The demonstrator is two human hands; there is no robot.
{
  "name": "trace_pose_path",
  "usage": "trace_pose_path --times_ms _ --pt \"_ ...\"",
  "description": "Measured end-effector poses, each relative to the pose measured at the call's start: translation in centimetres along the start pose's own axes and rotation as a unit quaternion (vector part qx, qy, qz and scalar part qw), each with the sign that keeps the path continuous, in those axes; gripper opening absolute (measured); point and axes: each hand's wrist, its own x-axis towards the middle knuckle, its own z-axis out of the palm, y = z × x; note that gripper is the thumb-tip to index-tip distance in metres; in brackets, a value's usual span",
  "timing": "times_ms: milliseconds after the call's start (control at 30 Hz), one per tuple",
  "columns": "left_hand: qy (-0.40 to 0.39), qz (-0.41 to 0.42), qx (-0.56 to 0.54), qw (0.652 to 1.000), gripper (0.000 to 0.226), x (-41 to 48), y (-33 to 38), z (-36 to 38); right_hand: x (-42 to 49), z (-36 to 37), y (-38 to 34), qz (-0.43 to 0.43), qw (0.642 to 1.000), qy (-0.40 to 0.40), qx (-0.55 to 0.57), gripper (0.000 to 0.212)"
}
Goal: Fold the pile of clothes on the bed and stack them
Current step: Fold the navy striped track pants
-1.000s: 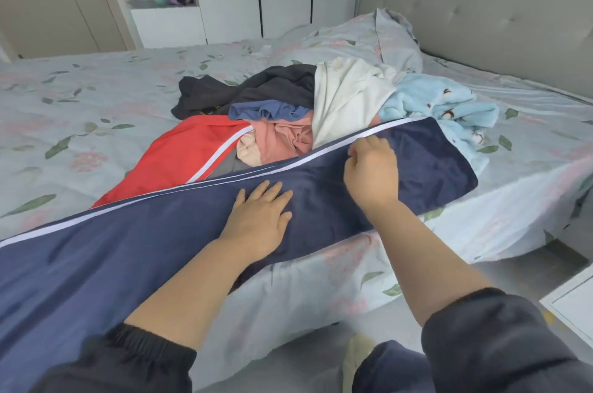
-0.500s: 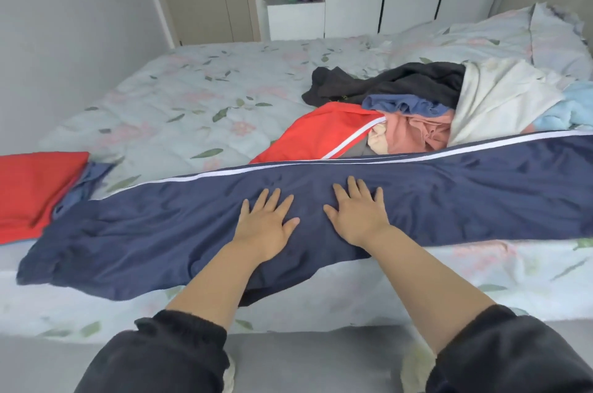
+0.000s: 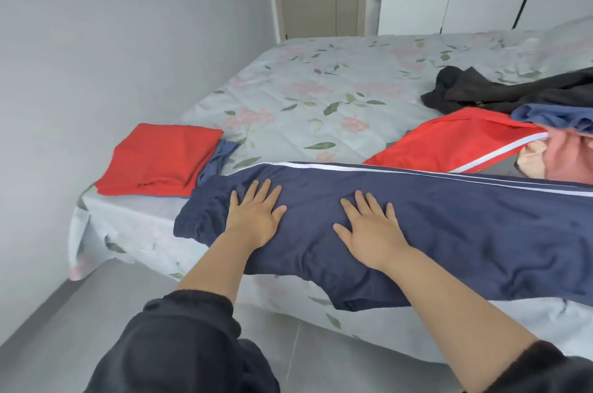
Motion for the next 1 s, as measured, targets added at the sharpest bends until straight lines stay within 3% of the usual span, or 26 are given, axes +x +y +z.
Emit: trace_pose_path --times_ms 167,233,300,433,467,600,633,667,700,733,833,867,1000 --pt "0.06 -0.129 0.019 0.99 0.055 -0.3 -6.0 -0.1 1.3 1.0 -1.7 -0.005 1.0 0.009 -0.011 0.063" --pt "0.09 -0.201 -0.049 0.974 0.061 -1.0 -7.7 -0.2 1.6 1.0 -1.9 -0.002 1.0 0.009 -0.019 0.063" --pt "0.129 -0.284 -0.172 0.934 0.068 -2.0 -9.1 -0.5 1.8 1.0 -1.8 0.0 1.0 0.01 -0.023 0.063" --pt "0.113 -0.411 -0.38 0.821 0.078 -3.1 -11.1 -1.2 1.8 1.0 -1.8 0.0 1.0 0.019 -0.018 0.063" --pt "0.098 -0.429 -0.448 0.778 0.079 -3.3 -11.3 -1.3 1.7 0.9 -1.7 -0.003 1.0 0.024 -0.012 0.063" --pt "0.067 -0.424 -0.718 0.548 0.068 -3.9 -10.5 -1.7 1.2 0.0 -1.0 -0.02 0.997 0.033 0.073 0.056" --pt "0.077 -0.416 -0.746 0.515 0.064 -3.8 -10.4 -1.6 1.1 -0.4 -0.9 -0.02 0.993 0.033 0.111 0.054" --pt "0.084 -0.41 -0.755 0.504 0.061 -3.8 -10.3 -1.5 0.9 -0.8 -0.7 -0.016 0.987 0.034 0.156 0.052" --pt "0.093 -0.408 -0.744 0.521 0.059 -3.8 -10.0 -1.5 0.6 -1.2 -0.5 -0.008 0.978 0.035 0.205 0.05" --pt "0.109 -0.406 -0.713 0.562 0.057 -4.0 -9.7 -1.6 0.2 -1.6 -0.3 0.006 0.967 0.037 0.251 0.049" --pt "0.197 -0.358 -0.507 0.759 0.048 -4.6 -8.0 -3.3 -1.1 -2.6 0.5 0.042 0.949 0.038 0.309 0.047" --pt "0.237 -0.319 -0.464 0.791 0.047 -4.9 -7.0 -4.4 -1.4 -2.9 0.9 0.051 0.946 0.039 0.317 0.047" --pt "0.342 -0.134 -0.425 0.827 0.05 -5.0 -0.8 -7.9 -2.1 -3.6 2.0 0.101 0.903 0.058 0.414 0.043"
